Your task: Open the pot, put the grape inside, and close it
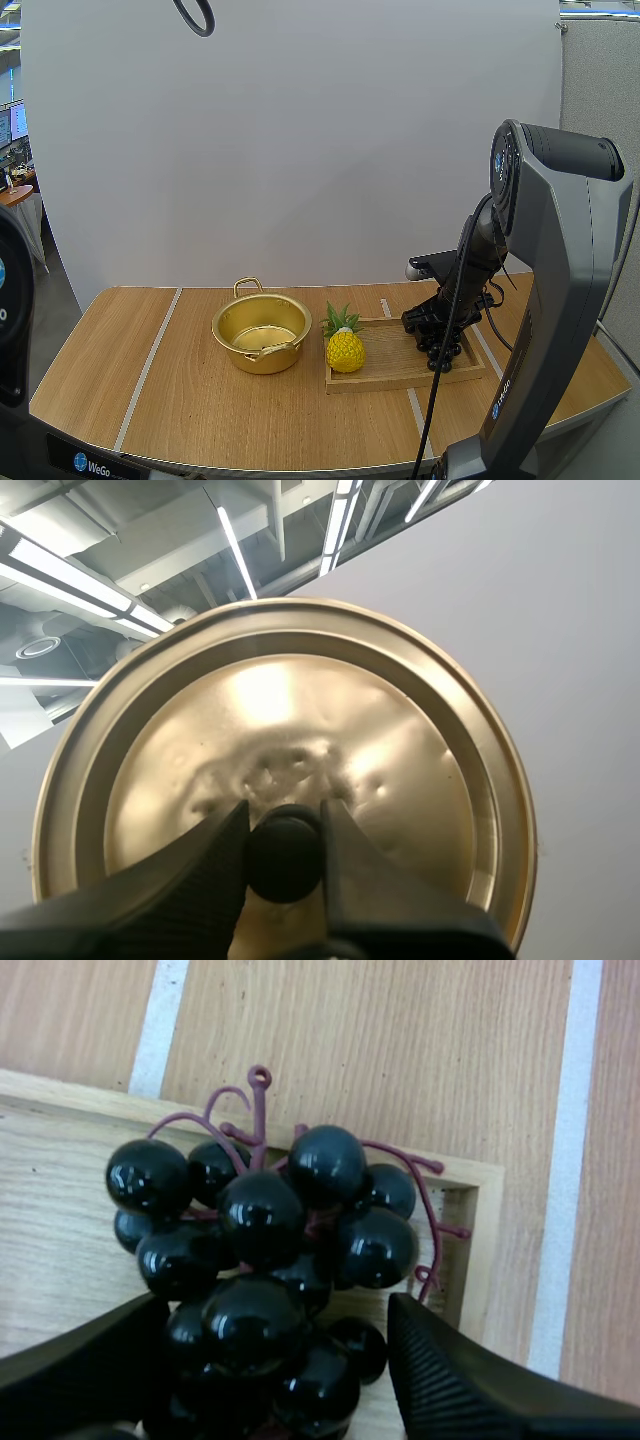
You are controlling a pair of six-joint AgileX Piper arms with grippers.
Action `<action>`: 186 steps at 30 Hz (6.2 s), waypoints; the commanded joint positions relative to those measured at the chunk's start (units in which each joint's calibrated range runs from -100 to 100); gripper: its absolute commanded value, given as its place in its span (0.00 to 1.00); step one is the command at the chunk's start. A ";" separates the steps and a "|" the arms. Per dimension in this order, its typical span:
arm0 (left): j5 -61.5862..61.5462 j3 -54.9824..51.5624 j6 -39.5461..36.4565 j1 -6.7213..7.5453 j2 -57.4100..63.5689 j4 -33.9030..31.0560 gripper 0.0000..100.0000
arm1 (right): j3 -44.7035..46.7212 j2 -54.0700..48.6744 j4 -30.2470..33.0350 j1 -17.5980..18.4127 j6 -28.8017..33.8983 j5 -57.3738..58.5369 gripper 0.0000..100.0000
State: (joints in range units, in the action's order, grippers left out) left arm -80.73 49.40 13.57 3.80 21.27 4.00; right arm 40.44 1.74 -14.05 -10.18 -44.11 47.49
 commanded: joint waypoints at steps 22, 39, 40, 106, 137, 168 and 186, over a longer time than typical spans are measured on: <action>2.25 0.22 -0.44 0.09 0.34 -0.41 0.00 | 0.09 -5.24 -2.79 -0.22 -0.62 2.06 0.00; 2.25 0.22 -0.44 0.09 0.34 -0.41 0.00 | -0.05 -25.16 -7.28 -0.22 -0.62 8.89 0.00; 2.25 0.22 -0.44 0.09 0.34 -0.41 0.00 | -0.05 -26.26 -7.59 -0.22 -0.62 9.34 0.00; 2.25 0.22 -0.44 0.09 0.34 -0.41 0.00 | -17.48 -8.67 -17.79 24.44 -2.04 2.90 0.00; 2.05 0.22 -0.44 0.09 0.34 -0.41 0.00 | -14.15 -0.40 -9.17 27.65 1.66 1.74 0.00; 2.05 0.22 -0.44 0.09 0.34 -0.41 0.00 | -14.15 5.33 0.72 29.43 10.38 -0.75 0.00; 2.05 0.22 -0.44 0.09 0.34 -0.41 0.00 | -14.15 -0.84 -1.24 29.50 8.72 1.29 1.00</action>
State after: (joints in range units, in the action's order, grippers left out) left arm -80.73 49.40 13.57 3.80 21.27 3.97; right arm 26.21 4.79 -15.59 19.30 -35.49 48.32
